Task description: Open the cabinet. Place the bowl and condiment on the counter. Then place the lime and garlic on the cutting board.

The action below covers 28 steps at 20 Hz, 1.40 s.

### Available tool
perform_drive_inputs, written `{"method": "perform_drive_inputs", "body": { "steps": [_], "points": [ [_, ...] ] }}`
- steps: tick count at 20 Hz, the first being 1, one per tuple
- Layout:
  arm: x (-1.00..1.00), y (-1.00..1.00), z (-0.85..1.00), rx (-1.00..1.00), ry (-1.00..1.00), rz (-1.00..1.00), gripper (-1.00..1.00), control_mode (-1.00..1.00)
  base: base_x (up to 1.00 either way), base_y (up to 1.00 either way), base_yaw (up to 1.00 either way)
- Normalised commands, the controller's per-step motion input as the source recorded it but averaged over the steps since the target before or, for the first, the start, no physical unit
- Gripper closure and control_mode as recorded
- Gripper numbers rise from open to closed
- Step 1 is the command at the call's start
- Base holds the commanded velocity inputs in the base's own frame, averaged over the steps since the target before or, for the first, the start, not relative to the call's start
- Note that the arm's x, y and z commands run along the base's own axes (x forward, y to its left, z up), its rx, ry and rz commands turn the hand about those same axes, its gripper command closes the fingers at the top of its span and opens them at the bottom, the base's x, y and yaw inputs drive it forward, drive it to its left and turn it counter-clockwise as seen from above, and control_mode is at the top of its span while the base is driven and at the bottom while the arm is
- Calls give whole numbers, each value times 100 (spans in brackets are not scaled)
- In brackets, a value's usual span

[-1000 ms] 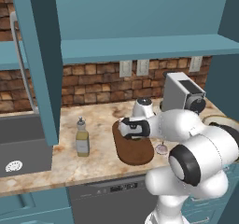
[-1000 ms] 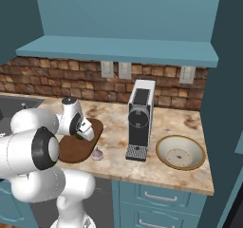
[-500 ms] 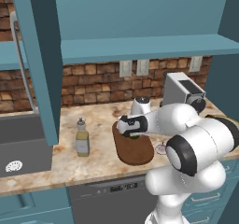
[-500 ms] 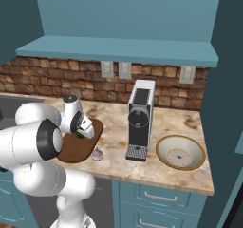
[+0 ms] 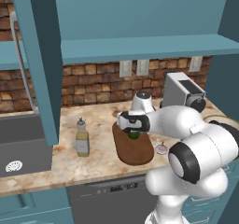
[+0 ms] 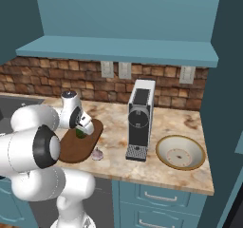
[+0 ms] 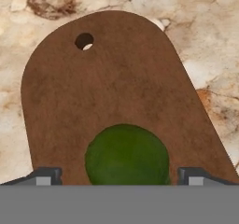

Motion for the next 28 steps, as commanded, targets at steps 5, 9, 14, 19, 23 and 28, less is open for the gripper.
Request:
{"method": "perform_drive_inputs", "body": {
  "steps": [5, 9, 14, 19, 23, 28],
  "points": [
    [-3, 0, 24, 0, 0, 0, -100, -100, 0, 0, 0],
    [0, -12, 16, 1, 0, 0, -100, -100, 0, 0, 0],
    [-5, -16, 20, 0, 0, 0, -100, -100, 0, 0, 0],
    [-9, -21, 13, 0, 0, 0, -100, -100, 0, 0, 0],
    [-1, -10, 0, -2, 0, 0, -100, -100, 0, 0, 0],
    [-21, -39, 0, -7, 0, 0, -100, -100, 0, 0, 0]
  ]
}}
